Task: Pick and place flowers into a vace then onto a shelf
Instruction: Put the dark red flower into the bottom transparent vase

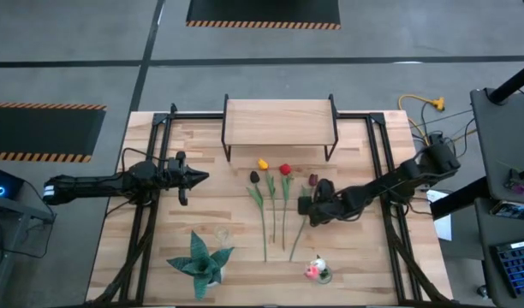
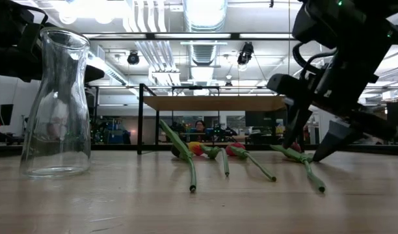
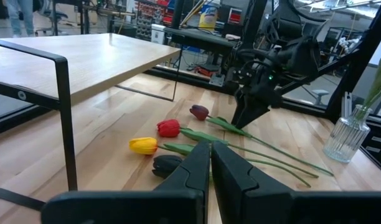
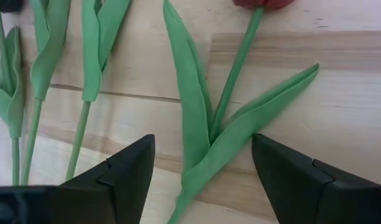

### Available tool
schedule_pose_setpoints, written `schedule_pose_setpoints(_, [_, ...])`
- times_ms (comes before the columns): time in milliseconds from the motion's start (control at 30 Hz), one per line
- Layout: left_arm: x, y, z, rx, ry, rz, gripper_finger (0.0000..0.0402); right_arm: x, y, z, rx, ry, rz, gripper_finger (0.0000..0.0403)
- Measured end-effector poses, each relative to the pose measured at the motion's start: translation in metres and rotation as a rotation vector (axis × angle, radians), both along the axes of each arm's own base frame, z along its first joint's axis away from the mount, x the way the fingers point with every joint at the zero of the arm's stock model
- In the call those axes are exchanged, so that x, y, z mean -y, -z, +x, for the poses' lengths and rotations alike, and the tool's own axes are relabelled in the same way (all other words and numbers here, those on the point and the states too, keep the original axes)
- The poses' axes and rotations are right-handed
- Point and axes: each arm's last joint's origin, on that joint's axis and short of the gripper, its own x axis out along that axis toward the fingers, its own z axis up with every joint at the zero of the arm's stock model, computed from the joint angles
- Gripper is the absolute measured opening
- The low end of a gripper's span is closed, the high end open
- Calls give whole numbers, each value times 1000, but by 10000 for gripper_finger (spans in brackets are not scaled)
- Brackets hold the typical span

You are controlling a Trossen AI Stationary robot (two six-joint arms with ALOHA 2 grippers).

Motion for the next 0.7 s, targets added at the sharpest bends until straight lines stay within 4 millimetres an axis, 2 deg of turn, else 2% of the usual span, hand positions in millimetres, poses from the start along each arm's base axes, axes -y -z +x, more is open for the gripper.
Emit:
schedule_pose_setpoints(367, [0,0,0,0,0,0,0,6,7,3,-84,-54,34,203])
schedule_pose_setpoints(700, [0,0,0,-1,0,0,0,11,9,0,-167,-163,54,99])
